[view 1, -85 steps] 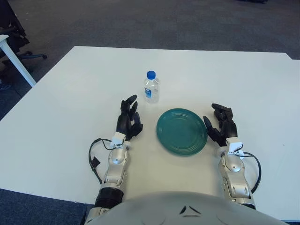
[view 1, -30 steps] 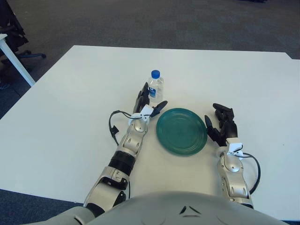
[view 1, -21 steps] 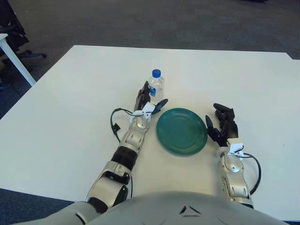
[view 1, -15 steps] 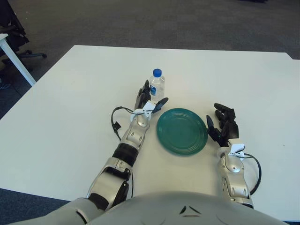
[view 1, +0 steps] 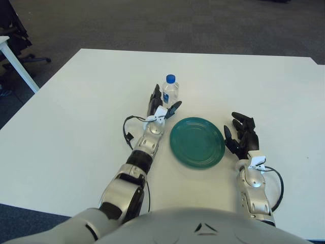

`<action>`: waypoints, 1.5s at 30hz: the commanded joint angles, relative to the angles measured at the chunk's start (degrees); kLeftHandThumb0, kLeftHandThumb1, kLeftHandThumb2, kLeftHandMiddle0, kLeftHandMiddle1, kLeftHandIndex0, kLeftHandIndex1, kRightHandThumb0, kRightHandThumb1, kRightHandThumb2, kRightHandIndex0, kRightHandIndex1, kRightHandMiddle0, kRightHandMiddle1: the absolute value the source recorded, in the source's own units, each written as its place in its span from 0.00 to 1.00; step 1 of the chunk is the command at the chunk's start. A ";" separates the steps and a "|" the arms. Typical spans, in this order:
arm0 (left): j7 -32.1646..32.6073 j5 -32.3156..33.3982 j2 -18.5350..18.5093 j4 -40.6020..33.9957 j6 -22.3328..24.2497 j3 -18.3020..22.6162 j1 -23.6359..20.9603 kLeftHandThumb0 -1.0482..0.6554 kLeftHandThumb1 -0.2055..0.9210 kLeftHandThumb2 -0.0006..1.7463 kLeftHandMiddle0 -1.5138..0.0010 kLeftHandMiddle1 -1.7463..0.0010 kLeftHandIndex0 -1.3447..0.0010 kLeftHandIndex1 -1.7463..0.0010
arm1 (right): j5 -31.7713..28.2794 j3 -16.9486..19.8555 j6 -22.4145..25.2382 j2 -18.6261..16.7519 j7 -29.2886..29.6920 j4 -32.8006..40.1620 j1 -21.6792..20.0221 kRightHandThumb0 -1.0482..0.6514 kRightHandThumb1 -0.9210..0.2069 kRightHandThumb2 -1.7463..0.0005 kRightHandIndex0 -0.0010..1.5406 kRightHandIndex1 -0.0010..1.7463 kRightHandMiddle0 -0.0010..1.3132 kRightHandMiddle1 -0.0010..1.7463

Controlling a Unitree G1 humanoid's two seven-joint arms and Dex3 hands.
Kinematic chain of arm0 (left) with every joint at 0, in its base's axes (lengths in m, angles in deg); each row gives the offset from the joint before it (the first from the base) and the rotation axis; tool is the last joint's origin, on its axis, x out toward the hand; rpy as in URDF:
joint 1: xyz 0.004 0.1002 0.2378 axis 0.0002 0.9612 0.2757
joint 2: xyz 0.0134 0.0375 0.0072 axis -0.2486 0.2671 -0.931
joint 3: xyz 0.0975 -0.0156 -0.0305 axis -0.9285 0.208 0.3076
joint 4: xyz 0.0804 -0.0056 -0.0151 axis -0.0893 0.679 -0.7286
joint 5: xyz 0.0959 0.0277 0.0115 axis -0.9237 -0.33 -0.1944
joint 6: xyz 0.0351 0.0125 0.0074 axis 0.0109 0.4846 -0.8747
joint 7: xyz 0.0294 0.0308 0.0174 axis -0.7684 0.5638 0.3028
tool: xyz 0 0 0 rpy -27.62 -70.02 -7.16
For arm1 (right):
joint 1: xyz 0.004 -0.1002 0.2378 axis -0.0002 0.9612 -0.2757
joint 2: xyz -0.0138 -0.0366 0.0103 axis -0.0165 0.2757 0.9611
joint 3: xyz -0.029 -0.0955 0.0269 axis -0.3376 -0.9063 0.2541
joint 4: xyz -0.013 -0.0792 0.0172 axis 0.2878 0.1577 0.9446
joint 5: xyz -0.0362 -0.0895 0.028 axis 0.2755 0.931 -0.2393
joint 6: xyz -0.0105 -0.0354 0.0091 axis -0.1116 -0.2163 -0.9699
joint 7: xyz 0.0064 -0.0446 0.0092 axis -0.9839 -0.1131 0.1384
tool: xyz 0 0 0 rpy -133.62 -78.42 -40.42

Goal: Put the bottle into the plate.

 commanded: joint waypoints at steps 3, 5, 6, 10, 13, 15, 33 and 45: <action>1.28 0.26 -0.19 5.75 -0.25 0.27 -2.13 0.00 1.00 0.10 1.00 1.00 0.98 0.99 | -1.24 0.28 0.98 0.13 -0.68 -1.76 0.48 0.28 0.11 0.69 0.21 0.31 0.02 0.63; 1.60 0.01 -0.27 6.88 -0.80 -0.01 -3.00 0.00 1.00 0.11 1.00 1.00 0.98 0.99 | -1.43 0.34 0.84 0.10 -0.80 -1.88 0.42 0.29 0.11 0.68 0.20 0.31 0.02 0.63; 1.76 -0.17 -0.32 7.42 -1.07 -0.20 -3.49 0.00 1.00 0.11 1.00 1.00 0.97 0.98 | -1.57 0.36 0.75 0.09 -0.86 -1.96 0.38 0.29 0.12 0.68 0.20 0.31 0.02 0.63; 2.38 -0.56 -0.02 9.12 -1.02 -0.65 -5.86 0.00 1.00 0.12 1.00 1.00 0.97 0.98 | -1.97 0.38 0.46 0.22 -1.10 -2.39 0.24 0.30 0.13 0.67 0.20 0.31 0.03 0.63; 3.63 -0.93 0.90 11.02 0.52 -0.90 -9.40 0.00 1.00 0.12 0.98 1.00 0.99 0.92 | -2.22 0.29 -0.04 0.24 -1.45 -2.80 0.26 0.31 0.15 0.65 0.21 0.32 0.03 0.63; 4.07 -1.28 0.88 12.24 0.20 -1.38 -10.19 0.00 1.00 0.13 0.98 1.00 1.00 0.90 | -2.25 0.30 -0.19 0.37 -1.67 -2.94 0.29 0.32 0.16 0.64 0.21 0.32 0.03 0.63; 9.72 -4.37 2.87 30.03 -5.21 -5.30 -24.32 0.00 1.00 0.11 0.93 0.53 1.00 0.39 | -2.98 -0.34 -4.48 -0.25 -3.20 -4.54 1.01 0.33 0.17 0.61 0.22 0.31 0.03 0.64; 7.83 -4.90 2.84 32.12 -7.40 -5.95 -23.94 0.32 0.47 0.73 0.34 0.01 0.55 0.00 | -3.01 -0.38 -6.38 -1.13 -2.85 -4.74 1.89 0.33 0.16 0.61 0.23 0.32 0.04 0.64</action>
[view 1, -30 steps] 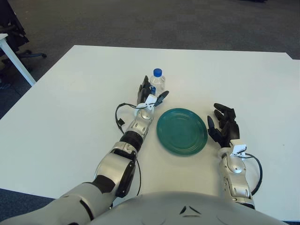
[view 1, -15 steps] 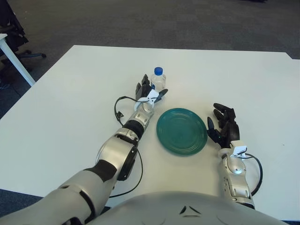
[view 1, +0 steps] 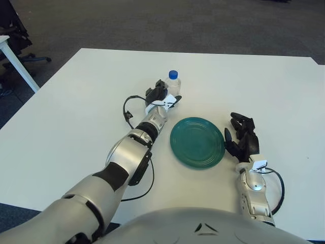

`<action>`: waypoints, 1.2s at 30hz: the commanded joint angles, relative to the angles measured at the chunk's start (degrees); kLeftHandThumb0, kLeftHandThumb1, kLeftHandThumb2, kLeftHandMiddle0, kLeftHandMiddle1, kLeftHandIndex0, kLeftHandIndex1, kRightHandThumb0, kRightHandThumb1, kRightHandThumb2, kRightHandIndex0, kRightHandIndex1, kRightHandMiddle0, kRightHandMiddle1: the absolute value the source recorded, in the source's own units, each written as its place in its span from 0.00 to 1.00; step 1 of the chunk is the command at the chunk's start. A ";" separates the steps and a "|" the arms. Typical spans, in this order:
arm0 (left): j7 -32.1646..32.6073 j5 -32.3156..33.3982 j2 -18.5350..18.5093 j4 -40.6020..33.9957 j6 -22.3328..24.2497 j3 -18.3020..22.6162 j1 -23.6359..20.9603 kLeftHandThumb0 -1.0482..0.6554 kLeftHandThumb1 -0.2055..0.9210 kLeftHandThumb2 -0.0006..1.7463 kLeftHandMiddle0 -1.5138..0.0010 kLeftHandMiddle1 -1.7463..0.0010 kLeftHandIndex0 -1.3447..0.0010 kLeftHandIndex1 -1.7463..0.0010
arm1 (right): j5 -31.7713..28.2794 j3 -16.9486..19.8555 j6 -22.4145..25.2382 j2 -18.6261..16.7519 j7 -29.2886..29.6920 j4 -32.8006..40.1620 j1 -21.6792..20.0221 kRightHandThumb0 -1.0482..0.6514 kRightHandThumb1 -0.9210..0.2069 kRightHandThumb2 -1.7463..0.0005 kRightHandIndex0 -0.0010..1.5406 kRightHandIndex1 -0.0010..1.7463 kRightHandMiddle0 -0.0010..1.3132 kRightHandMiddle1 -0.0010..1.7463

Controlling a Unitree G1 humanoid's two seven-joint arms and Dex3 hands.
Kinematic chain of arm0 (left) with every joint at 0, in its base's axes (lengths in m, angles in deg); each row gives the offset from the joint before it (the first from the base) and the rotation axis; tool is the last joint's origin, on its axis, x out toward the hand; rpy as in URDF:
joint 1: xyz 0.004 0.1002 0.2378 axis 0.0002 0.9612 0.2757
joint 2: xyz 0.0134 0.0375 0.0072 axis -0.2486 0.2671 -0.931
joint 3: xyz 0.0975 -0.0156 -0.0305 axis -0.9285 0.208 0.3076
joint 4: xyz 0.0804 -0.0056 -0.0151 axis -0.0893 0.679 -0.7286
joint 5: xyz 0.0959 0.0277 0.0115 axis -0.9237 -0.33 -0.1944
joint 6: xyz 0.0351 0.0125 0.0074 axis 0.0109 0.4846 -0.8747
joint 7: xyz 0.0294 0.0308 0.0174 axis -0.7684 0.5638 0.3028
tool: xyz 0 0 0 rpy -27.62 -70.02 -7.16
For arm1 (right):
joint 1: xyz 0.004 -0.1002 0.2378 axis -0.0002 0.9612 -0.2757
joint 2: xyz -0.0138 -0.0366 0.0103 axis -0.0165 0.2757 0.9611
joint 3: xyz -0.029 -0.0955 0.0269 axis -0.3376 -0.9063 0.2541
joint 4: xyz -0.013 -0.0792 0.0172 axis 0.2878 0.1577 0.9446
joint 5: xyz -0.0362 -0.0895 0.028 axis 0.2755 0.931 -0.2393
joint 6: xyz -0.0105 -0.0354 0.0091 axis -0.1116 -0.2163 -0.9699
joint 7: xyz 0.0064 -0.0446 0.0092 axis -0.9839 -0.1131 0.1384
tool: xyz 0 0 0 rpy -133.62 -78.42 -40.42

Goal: Put the bottle into the plate.

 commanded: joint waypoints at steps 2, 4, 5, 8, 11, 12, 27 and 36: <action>-1.64 2.11 4.03 0.85 -3.46 1.79 -0.21 0.33 0.45 0.75 0.31 0.00 0.54 0.00 | -0.95 0.10 0.41 -0.30 -0.01 -1.79 1.30 0.33 0.16 0.61 0.23 0.32 0.05 0.65; -1.43 3.12 4.26 0.59 -6.24 2.74 0.69 0.33 0.44 0.76 0.28 0.00 0.53 0.00 | -1.11 0.30 -0.05 -0.09 -0.24 -2.18 1.25 0.33 0.15 0.61 0.23 0.32 0.05 0.65; -1.30 3.41 4.35 0.46 -7.38 3.01 1.12 0.33 0.44 0.77 0.27 0.00 0.53 0.00 | -1.19 0.39 -0.24 -0.01 -0.34 -2.37 1.20 0.34 0.15 0.61 0.23 0.32 0.05 0.65; -1.03 3.71 4.45 0.11 -9.87 3.07 2.25 0.34 0.44 0.77 0.25 0.00 0.54 0.00 | -1.53 0.67 -0.69 0.23 -0.66 -3.08 0.91 0.36 0.15 0.60 0.24 0.33 0.06 0.65; -1.68 4.07 4.40 0.02 -12.12 2.94 2.98 0.34 0.45 0.76 0.24 0.00 0.54 0.00 | -2.13 0.98 -1.07 0.51 -1.09 -4.04 0.41 0.37 0.17 0.58 0.24 0.33 0.06 0.65; -2.02 4.20 4.37 0.03 -12.81 2.91 3.18 0.34 0.46 0.75 0.24 0.00 0.55 0.00 | -2.35 1.08 -1.22 0.59 -1.24 -4.43 0.21 0.38 0.17 0.58 0.24 0.34 0.06 0.65; -4.94 6.13 4.35 0.03 -18.10 3.83 5.80 0.35 0.49 0.73 0.23 0.00 0.57 0.00 | -3.41 1.63 -2.27 0.85 -2.02 -7.03 -1.35 0.38 0.19 0.55 0.24 0.36 0.07 0.67; -4.05 6.17 4.24 -5.55 -26.03 2.86 12.04 0.35 0.49 0.73 0.22 0.00 0.57 0.00 | -3.01 2.08 -2.39 0.99 -1.84 -8.24 -1.72 0.37 0.19 0.56 0.23 0.36 0.05 0.66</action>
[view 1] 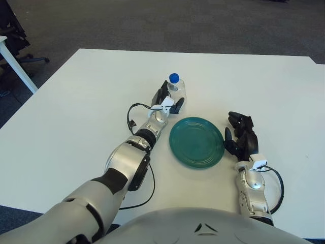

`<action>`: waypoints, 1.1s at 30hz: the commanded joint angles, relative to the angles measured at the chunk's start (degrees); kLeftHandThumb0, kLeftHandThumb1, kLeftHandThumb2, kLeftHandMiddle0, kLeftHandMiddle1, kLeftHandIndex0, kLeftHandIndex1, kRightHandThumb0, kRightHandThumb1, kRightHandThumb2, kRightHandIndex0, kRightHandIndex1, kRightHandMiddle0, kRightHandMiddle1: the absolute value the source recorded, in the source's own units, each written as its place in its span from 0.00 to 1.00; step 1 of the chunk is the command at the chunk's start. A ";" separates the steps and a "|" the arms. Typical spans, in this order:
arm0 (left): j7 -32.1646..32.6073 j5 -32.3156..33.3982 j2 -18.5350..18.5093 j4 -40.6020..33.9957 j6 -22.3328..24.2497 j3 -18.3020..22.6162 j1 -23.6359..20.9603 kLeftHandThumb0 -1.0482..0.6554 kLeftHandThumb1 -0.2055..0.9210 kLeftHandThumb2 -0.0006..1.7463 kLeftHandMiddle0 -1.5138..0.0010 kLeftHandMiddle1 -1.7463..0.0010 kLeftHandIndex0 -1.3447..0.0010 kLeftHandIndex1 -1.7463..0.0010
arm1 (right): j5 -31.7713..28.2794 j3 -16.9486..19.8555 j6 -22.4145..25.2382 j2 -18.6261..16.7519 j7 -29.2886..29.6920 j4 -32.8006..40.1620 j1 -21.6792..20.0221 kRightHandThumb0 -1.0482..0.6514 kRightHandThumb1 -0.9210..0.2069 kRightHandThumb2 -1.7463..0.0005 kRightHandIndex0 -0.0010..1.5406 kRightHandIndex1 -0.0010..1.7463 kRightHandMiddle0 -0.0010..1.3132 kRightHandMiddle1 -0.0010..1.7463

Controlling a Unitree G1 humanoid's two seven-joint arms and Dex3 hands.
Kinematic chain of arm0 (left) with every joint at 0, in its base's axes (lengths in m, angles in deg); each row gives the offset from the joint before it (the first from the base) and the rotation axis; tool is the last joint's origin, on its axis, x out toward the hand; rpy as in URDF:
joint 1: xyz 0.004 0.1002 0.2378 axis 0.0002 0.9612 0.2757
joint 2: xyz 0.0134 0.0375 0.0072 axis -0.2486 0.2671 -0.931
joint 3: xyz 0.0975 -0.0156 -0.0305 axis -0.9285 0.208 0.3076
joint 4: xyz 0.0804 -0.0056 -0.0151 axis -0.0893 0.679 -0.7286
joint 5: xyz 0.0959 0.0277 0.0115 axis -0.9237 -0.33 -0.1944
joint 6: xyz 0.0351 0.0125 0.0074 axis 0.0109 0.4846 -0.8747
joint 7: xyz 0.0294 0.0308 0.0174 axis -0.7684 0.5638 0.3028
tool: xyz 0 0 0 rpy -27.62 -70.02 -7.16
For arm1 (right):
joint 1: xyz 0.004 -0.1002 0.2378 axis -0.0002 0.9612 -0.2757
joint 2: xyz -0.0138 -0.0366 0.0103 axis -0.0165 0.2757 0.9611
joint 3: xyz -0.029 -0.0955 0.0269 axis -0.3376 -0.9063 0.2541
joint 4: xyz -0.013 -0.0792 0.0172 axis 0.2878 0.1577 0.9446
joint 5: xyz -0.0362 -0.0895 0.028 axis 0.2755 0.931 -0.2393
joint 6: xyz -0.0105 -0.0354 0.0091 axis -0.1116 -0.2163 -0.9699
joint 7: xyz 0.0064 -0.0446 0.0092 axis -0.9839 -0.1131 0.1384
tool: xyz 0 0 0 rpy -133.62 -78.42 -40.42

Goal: Put the bottle into the plate.

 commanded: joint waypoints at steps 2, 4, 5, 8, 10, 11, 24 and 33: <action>1.30 -1.00 3.16 -9.05 -4.90 -1.75 6.38 0.35 0.49 0.73 0.22 0.00 0.57 0.00 | -0.81 0.50 1.82 0.07 0.13 -3.38 0.81 0.38 0.20 0.55 0.23 0.37 0.06 0.66; 1.23 -1.61 2.39 -15.71 -5.94 -2.61 9.03 0.35 0.49 0.73 0.21 0.00 0.57 0.00 | -1.01 0.58 1.84 0.03 0.04 -3.84 0.69 0.39 0.21 0.55 0.24 0.37 0.06 0.66; 0.99 -1.81 2.02 -19.56 -6.32 -2.93 10.58 0.35 0.49 0.73 0.21 0.00 0.57 0.00 | -1.15 0.61 1.90 -0.04 -0.02 -4.12 0.56 0.39 0.21 0.55 0.24 0.37 0.06 0.65; 0.16 -2.36 1.44 -28.50 -6.29 -3.65 14.41 0.35 0.49 0.73 0.21 0.00 0.57 0.00 | -1.33 0.69 2.01 -0.13 -0.15 -4.65 0.42 0.40 0.22 0.54 0.25 0.38 0.05 0.65; -0.63 -2.92 1.01 -34.72 -6.33 -4.34 17.43 0.35 0.48 0.74 0.21 0.00 0.56 0.00 | -0.87 0.72 2.17 0.13 -0.03 -5.34 0.10 0.40 0.22 0.54 0.24 0.38 0.06 0.65; -0.93 -3.16 0.88 -36.74 -6.15 -4.58 18.49 0.35 0.48 0.74 0.21 0.00 0.56 0.00 | -0.69 0.72 2.18 0.24 0.01 -5.57 0.00 0.39 0.22 0.54 0.24 0.38 0.06 0.66; -9.35 -2.95 -1.23 -58.62 -0.05 -10.56 34.15 0.34 0.46 0.75 0.21 0.00 0.55 0.00 | 1.77 0.53 2.27 0.61 2.01 -6.47 -0.70 0.35 0.16 0.58 0.22 0.36 0.09 0.70; -13.28 -2.71 -2.38 -66.43 4.16 -12.78 40.56 0.34 0.45 0.77 0.21 0.00 0.54 0.00 | 2.06 -0.13 2.56 0.47 2.97 -6.64 -1.02 0.33 0.15 0.60 0.23 0.34 0.06 0.70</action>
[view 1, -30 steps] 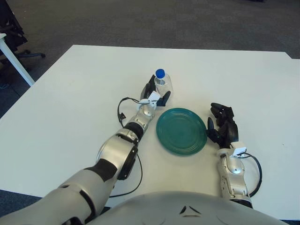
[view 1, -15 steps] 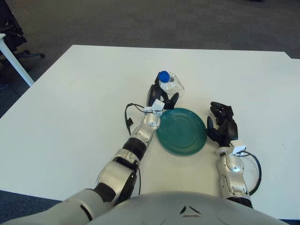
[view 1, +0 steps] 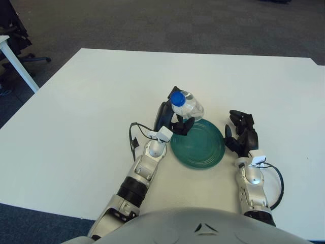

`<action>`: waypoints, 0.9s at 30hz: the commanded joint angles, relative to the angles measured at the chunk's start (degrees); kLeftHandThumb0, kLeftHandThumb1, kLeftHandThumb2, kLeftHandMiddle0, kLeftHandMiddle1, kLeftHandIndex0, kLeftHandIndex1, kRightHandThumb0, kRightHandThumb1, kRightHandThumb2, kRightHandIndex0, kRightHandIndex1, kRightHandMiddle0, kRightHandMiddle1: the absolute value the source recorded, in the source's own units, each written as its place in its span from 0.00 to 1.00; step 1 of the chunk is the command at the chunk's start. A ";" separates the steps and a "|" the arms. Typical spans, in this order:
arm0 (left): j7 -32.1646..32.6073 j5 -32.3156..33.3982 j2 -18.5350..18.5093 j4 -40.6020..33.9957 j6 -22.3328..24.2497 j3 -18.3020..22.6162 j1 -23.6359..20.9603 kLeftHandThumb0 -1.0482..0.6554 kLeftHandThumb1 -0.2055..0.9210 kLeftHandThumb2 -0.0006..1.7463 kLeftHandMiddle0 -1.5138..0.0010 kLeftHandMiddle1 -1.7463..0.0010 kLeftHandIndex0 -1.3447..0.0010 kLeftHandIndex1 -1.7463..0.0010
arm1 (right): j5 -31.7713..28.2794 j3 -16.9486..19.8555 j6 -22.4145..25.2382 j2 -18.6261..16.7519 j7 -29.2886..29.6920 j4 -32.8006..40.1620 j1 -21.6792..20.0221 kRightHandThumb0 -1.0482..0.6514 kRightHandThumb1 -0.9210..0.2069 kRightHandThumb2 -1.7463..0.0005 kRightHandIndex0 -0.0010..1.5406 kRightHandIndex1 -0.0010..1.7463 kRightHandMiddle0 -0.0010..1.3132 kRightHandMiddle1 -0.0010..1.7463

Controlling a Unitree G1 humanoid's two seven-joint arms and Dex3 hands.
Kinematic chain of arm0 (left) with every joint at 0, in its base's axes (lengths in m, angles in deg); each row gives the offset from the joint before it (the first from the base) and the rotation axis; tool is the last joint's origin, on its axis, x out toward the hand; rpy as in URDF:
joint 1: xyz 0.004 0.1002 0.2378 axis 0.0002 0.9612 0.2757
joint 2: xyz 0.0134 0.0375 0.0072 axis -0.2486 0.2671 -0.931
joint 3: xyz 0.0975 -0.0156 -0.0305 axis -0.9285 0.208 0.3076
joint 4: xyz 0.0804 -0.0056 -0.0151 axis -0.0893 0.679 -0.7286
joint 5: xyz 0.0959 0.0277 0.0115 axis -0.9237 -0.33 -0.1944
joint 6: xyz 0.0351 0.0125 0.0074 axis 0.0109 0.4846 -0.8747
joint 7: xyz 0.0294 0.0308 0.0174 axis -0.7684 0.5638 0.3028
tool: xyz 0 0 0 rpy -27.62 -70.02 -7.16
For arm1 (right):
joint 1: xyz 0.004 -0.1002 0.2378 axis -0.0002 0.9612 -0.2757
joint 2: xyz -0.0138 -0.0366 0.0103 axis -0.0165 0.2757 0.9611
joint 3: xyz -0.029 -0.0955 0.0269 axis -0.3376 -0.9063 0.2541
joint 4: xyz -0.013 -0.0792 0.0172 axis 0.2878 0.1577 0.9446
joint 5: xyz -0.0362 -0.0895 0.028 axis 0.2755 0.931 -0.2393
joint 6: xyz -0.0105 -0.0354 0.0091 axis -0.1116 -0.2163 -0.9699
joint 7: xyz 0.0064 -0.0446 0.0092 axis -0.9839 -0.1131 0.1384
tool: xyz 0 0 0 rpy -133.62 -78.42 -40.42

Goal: Put the bottle into the plate.

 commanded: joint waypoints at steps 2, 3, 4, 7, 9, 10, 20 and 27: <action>-1.55 -0.28 0.67 -3.71 1.83 -0.63 1.44 0.34 0.44 0.77 0.20 0.00 0.54 0.00 | 0.62 -0.45 2.46 -0.34 0.55 -3.09 1.37 0.33 0.14 0.61 0.23 0.34 0.05 0.69; -1.91 -0.65 0.17 -4.26 2.17 -0.70 2.03 0.34 0.44 0.77 0.20 0.00 0.54 0.00 | 0.70 -0.52 2.44 -0.31 0.58 -3.21 1.29 0.33 0.14 0.61 0.23 0.34 0.05 0.69; -2.21 -0.90 -0.21 -4.71 2.44 -0.74 2.47 0.34 0.44 0.77 0.20 0.00 0.54 0.00 | 0.78 -0.59 2.42 -0.31 0.63 -3.28 1.25 0.32 0.14 0.62 0.23 0.33 0.05 0.69; -3.34 -1.16 -1.14 -5.91 3.21 -0.76 3.72 0.34 0.44 0.77 0.19 0.00 0.53 0.00 | 1.13 -0.73 2.46 -0.26 0.84 -3.33 1.19 0.32 0.12 0.63 0.23 0.33 0.05 0.69; -4.59 -0.79 -1.74 -6.89 3.79 -0.89 4.74 0.34 0.44 0.77 0.19 0.00 0.53 0.00 | 1.56 -0.76 2.51 -0.16 1.11 -3.38 1.14 0.32 0.12 0.63 0.23 0.33 0.04 0.69; -5.20 -0.56 -1.99 -7.37 4.08 -0.95 5.22 0.34 0.44 0.77 0.19 0.00 0.53 0.00 | 1.74 -0.76 2.52 -0.10 1.23 -3.42 1.11 0.32 0.11 0.63 0.23 0.32 0.04 0.69; -14.32 -0.50 -6.53 -17.19 14.81 -1.87 11.58 0.33 0.42 0.79 0.19 0.00 0.52 0.00 | 1.82 -0.57 2.65 0.36 1.78 -3.30 0.94 0.34 0.12 0.62 0.24 0.33 0.03 0.66; -19.11 0.00 -9.00 -19.02 19.74 -1.01 10.87 0.33 0.42 0.79 0.19 0.00 0.52 0.00 | 1.93 -0.64 2.02 0.37 2.22 -3.48 0.82 0.36 0.13 0.59 0.24 0.34 0.03 0.65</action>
